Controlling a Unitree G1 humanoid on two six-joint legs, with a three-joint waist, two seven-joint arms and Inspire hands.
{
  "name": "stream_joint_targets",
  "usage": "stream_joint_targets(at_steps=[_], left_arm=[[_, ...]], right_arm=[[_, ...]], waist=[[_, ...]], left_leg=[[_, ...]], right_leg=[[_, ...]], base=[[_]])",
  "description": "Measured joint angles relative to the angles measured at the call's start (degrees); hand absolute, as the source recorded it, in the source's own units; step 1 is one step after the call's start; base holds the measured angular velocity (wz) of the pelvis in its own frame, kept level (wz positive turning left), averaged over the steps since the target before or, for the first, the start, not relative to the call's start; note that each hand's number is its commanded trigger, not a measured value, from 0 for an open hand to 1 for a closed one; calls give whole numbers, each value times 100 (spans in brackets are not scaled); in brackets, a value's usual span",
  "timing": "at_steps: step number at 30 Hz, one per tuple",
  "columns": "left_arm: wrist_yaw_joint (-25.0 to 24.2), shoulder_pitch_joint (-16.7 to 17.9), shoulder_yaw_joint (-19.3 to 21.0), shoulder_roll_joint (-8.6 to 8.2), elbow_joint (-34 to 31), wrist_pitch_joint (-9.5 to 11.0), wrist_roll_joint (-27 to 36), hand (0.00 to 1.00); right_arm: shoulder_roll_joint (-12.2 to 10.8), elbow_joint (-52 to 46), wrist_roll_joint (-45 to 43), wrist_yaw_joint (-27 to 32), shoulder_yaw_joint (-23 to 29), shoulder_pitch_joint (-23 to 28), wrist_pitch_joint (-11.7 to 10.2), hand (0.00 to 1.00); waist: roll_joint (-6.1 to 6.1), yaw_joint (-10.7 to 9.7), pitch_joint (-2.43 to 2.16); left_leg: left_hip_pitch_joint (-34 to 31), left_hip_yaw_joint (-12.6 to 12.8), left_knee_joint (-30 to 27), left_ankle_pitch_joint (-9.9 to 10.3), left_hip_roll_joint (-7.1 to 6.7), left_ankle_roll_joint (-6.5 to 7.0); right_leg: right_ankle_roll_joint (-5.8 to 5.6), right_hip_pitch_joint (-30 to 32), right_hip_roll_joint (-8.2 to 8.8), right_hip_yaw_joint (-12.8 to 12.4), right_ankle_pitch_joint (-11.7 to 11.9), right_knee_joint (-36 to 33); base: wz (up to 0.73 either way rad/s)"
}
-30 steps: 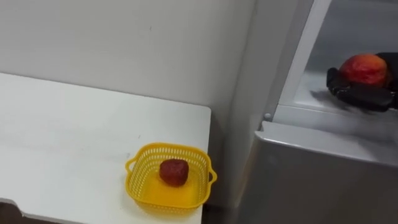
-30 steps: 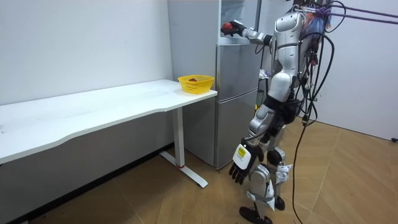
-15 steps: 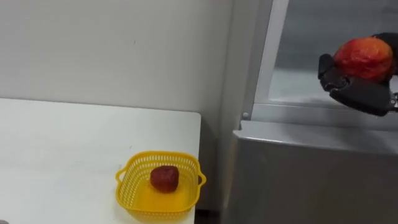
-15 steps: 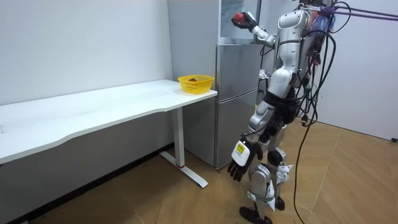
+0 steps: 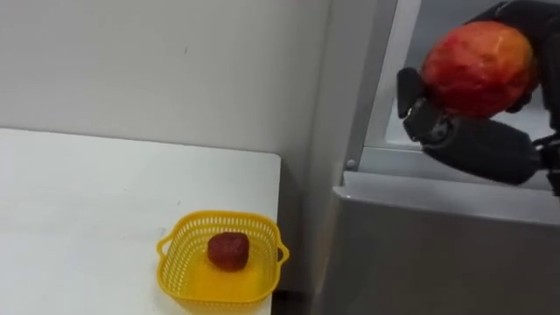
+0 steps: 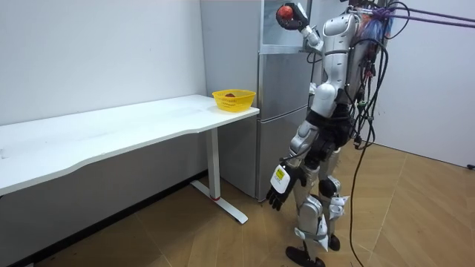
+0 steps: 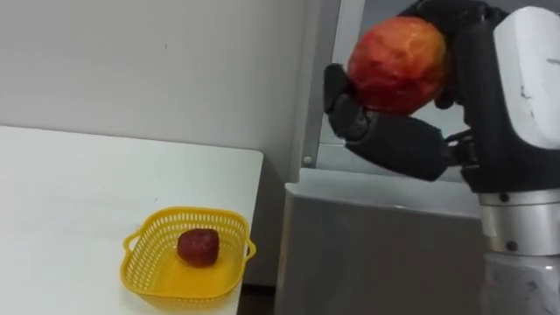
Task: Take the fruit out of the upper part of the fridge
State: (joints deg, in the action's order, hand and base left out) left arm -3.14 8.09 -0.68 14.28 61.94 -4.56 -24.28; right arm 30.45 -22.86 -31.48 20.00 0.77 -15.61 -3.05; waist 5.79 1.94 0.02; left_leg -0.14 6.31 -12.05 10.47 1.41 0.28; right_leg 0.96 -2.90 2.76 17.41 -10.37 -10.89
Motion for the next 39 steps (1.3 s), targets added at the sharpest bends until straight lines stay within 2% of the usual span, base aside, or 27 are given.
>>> stream_joint_targets(at_steps=[4,6,8,12,13,17,20,23,25,29,31,33,36,39], left_arm=[[-3,-170,-22,0,327,123,0,0],[-1,-214,-22,0,399,133,1,0],[-3,-224,-28,0,488,161,2,0],[-10,-206,-28,-3,541,164,15,0],[-8,-228,-27,-2,541,178,16,0],[11,-238,-22,2,546,206,25,0],[-1,-242,-4,1,545,206,-1,0],[-51,-241,-2,18,515,202,-2,0],[-151,-244,-7,20,488,198,-4,0],[-225,-260,-26,16,497,100,-8,0],[-227,-254,-83,37,495,84,-12,0],[-230,-234,-148,47,495,75,-11,0],[-253,-248,-189,50,498,20,-12,0],[-253,-260,-184,52,501,-26,-11,0]], right_arm=[[-8,-8,-377,-339,-421,-1,-79,100],[-88,-20,-520,-454,-443,-1,-120,100],[-166,-42,-626,-528,-467,-7,-125,100],[-171,-50,-774,-651,-677,-55,-122,100],[-171,-42,-843,-653,-761,-100,-125,100],[-179,-23,-890,-664,-1042,-370,-111,100],[-206,12,-1032,-714,-1247,-514,-111,100],[-217,176,-1315,-782,-1487,-582,-95,100],[-225,369,-1324,-948,-1637,-582,-44,100],[-276,950,-1244,-1154,-1800,-741,83,100],[-374,1481,-1249,-1304,-1963,-987,261,100],[-378,1767,-1252,-1387,-2038,-1050,324,100],[-389,2152,-1353,-1400,-2113,-1050,391,100],[-499,2544,-1394,-1398,-2163,-1053,383,100]], waist=[[-9,106,30],[5,165,33],[28,209,28],[124,443,46],[147,496,62],[254,628,25],[269,672,21],[276,803,35],[295,820,46],[330,944,64],[356,974,79],[368,1022,77],[376,1122,78],[367,1210,87]], left_leg=[[50,-5,75,2,-6,2],[32,-25,75,3,-8,3],[28,-24,74,3,-13,4],[26,6,72,2,-9,3],[15,4,71,1,-14,3],[-38,-33,35,1,-21,2],[-36,-54,33,1,-21,2],[-49,-66,35,2,-15,2],[-105,-154,45,1,-28,3],[-131,-180,37,1,-41,4],[-144,-229,28,-6,-80,6],[-145,-267,30,-7,-95,9],[-171,-371,21,-8,-119,12],[-179,-405,13,-8,-124,13]], right_leg=[[-1,-5,-25,-15,0,-70],[-1,-5,-23,-13,0,-66],[-3,-5,-20,-12,-2,-64],[-5,8,-21,0,-3,-54],[-5,8,-24,1,-3,-38],[-3,3,-29,72,0,26],[-7,-10,-18,130,2,22],[-8,-11,-8,193,2,22],[-10,-8,15,327,1,18],[-11,-2,14,364,1,13],[-11,-7,18,396,0,9],[-16,-13,25,406,-2,9],[-23,-16,40,474,-7,10],[-26,-21,41,474,-8,12]], base=[[-4],[2],[2],[0],[0],[7],[8],[3],[20],[5],[7],[8],[12],[7]])
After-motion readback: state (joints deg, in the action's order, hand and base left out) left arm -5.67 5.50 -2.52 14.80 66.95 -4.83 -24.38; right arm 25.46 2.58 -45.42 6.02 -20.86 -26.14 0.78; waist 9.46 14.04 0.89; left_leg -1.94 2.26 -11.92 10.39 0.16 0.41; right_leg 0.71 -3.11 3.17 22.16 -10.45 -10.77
